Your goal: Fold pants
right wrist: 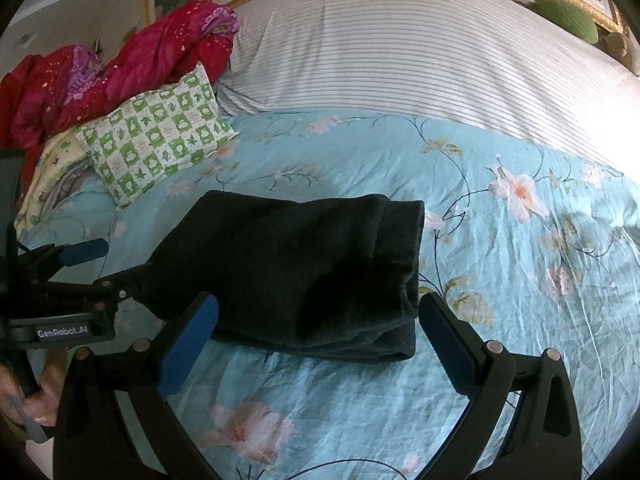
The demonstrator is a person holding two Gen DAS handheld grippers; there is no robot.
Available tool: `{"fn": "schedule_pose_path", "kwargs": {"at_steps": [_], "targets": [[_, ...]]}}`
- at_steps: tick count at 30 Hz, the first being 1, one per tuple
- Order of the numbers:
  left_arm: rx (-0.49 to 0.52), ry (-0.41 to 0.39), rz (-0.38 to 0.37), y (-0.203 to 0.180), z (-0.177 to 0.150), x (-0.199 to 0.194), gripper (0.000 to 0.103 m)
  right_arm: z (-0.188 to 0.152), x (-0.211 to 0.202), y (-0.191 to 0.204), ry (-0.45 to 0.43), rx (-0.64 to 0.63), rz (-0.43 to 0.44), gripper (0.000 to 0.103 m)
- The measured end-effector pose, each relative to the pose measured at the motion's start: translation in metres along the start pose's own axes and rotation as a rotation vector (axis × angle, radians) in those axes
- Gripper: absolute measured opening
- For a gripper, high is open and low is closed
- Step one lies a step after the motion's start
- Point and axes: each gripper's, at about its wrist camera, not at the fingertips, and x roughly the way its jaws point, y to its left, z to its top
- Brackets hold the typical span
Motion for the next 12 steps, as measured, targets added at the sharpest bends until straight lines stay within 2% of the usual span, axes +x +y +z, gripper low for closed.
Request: {"fn": "schedule_pose_path", "kwargs": {"at_steps": [12], "targets": [[0.007, 0.005, 0.023, -0.0084, 0.0055, -0.0004, 0.095, -0.002, -0.0048, -0.0068, -0.002, 0.022, 0.013, 0.101]]}}
